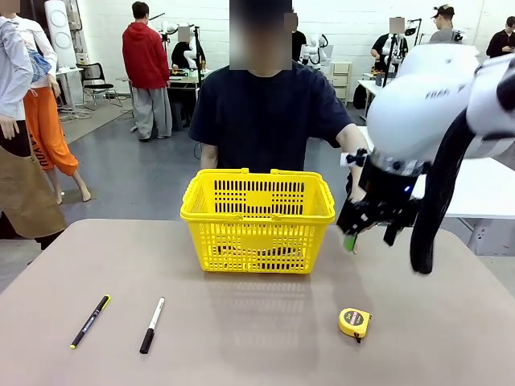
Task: Place the items the person wants into the basket.
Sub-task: Pick up the item the person points to and place it in the Market Basket.
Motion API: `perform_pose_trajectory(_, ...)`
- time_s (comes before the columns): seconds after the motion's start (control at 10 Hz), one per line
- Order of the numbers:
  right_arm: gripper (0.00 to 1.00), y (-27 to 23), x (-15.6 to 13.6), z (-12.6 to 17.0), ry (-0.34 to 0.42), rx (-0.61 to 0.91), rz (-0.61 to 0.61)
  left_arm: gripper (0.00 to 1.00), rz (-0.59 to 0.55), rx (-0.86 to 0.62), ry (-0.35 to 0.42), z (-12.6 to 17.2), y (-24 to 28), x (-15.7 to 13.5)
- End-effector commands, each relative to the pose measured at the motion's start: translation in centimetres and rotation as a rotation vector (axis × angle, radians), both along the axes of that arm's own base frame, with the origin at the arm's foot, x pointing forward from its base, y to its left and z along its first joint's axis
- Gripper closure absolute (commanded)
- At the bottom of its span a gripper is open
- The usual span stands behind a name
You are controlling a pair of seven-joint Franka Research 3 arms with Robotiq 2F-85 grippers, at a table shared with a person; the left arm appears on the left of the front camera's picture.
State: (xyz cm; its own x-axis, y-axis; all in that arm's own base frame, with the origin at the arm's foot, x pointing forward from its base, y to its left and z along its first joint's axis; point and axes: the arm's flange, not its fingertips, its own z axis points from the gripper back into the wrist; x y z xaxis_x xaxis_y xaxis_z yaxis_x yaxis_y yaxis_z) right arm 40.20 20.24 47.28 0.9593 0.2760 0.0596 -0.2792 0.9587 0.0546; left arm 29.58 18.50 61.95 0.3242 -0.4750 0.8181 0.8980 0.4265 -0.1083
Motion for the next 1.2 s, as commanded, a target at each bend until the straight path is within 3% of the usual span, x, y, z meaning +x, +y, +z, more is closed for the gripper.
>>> perform_pose_trajectory(0.0, 0.0, 1.9, -1.7, -3.1, -0.021, -0.053, -0.14, 0.0, -0.013, -0.012, -0.023, 0.0, 0.0, -0.1)
perform_pose_trajectory(0.2, 0.0, 2.7, -2.5, -6.5, -0.062, -0.075, -0.281, 0.0, -0.013, -0.012, -0.023, 0.0, 0.0, -0.1)
perform_pose_trajectory(0.5, 0.0, 1.1, -3.3, -10.5, -0.081, -0.045, -0.368, 0.0, -0.013, -0.012, -0.023, 0.0, 0.0, -0.1)
perform_pose_trajectory(1.1, 0.0, 0.2, -2.6, -15.1, -0.04, 0.015, -0.402, 0.0, -0.013, -0.012, -0.023, 0.0, 0.0, -0.1)
